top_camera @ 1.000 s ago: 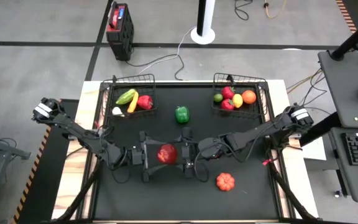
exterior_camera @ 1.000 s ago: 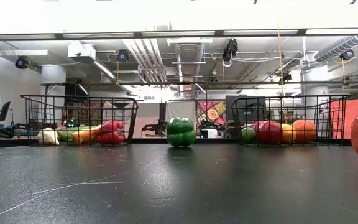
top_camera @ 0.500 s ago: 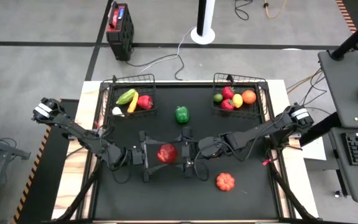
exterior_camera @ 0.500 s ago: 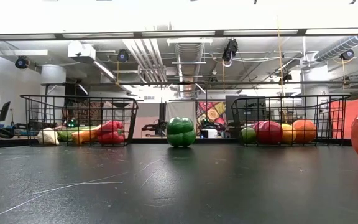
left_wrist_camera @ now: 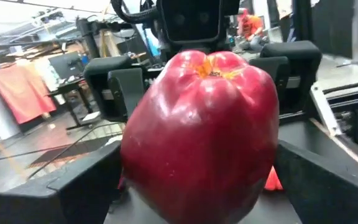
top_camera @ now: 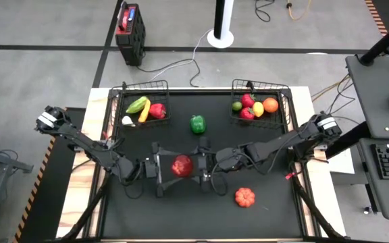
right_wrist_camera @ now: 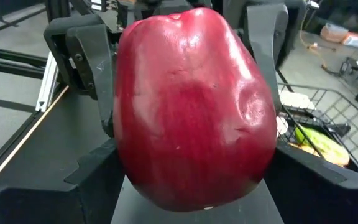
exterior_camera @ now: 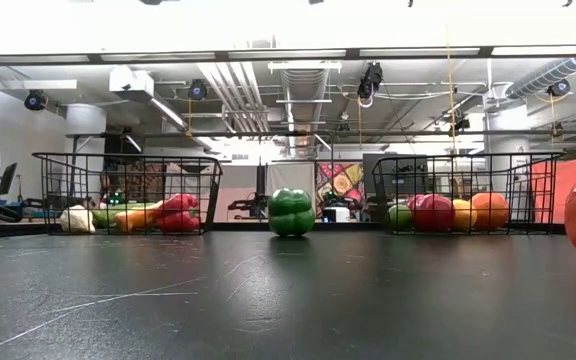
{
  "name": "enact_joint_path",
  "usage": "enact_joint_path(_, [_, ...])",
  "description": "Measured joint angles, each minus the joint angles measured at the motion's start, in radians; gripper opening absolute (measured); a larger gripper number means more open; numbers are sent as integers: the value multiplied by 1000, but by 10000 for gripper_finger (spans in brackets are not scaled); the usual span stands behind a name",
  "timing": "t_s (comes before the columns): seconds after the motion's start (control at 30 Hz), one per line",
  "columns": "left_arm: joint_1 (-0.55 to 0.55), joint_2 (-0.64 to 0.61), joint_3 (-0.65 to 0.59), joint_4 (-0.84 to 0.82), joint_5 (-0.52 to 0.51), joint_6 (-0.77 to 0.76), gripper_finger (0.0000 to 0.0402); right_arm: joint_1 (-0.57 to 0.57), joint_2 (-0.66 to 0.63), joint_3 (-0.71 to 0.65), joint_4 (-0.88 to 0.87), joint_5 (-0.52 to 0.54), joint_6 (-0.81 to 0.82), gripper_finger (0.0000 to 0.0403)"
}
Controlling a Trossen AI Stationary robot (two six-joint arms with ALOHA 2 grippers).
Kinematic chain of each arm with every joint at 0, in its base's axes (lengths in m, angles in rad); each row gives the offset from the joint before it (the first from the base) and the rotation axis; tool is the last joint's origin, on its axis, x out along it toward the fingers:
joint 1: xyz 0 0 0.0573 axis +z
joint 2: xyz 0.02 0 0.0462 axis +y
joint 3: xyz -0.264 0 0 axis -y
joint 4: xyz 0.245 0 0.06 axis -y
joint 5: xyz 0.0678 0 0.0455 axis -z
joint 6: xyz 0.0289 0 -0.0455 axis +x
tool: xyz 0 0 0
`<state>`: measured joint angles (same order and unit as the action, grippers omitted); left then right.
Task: Sort produce into baskets
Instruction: Put the apple into the right wire basket
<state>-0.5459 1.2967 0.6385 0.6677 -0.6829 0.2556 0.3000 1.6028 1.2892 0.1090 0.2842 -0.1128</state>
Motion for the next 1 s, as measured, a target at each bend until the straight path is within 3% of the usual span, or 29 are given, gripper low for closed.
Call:
enact_joint_path(0.13, [-13,-9,5,-58,-89,28,388,-6,-39,3,-72,3,52,323])
enact_joint_path(0.33, [-22,-35,64,-278,-197,-35,389,-31,-126,3,-278,12,177,324])
enact_joint_path(0.5, [-26,-39,142,-491,-216,-156,389,-101,-202,25,-571,134,349,325])
enact_joint_path(0.67, [-28,-39,223,-709,-216,-299,389,-234,-210,120,-966,187,595,325])
enact_joint_path(0.8, [-30,-39,247,-762,-216,-329,389,-383,-195,188,-1209,188,716,326])
enact_joint_path(1.0, [-30,-39,248,-774,-220,-345,389,-639,-189,195,-1373,70,748,327])
